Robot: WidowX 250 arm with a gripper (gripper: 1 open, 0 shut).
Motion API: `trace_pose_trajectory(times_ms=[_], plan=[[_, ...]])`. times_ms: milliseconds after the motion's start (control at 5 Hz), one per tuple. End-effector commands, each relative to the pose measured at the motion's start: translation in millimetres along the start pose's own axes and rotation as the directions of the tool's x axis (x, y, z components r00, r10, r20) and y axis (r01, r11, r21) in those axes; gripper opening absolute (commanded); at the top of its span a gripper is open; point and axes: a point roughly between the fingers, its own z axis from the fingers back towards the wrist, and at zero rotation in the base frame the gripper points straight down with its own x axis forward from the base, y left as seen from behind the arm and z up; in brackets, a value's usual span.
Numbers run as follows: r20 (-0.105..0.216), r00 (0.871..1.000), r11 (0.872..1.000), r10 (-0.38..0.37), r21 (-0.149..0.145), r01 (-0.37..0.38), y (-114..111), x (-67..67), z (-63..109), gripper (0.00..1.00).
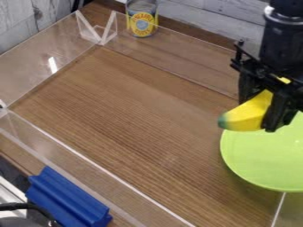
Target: Put the banana in the green plate
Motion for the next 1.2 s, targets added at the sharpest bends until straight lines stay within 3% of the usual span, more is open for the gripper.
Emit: trace_pose_trajectory(times_ms=[0, 400, 600, 800, 1000], plan=[[0.07, 0.998, 1.0, -0.003, 0.004, 0.002, -5.5, -0.6, 20.9, 0.0], [0.067, 0.998, 1.0, 0.021, 0.003, -0.021, -6.2, -3.0, 21.2, 0.0], [0.061, 0.998, 1.0, 0.026, -0.001, -0.026, -5.1, -5.2, 22.9, 1.0], [0.064, 0.997, 0.999, 0.051, 0.003, -0.052, -3.2, -3.5, 22.9, 0.0], [0.062, 0.997, 0.999, 0.048, 0.002, -0.048, -3.9, -0.1, 19.5, 1.0]])
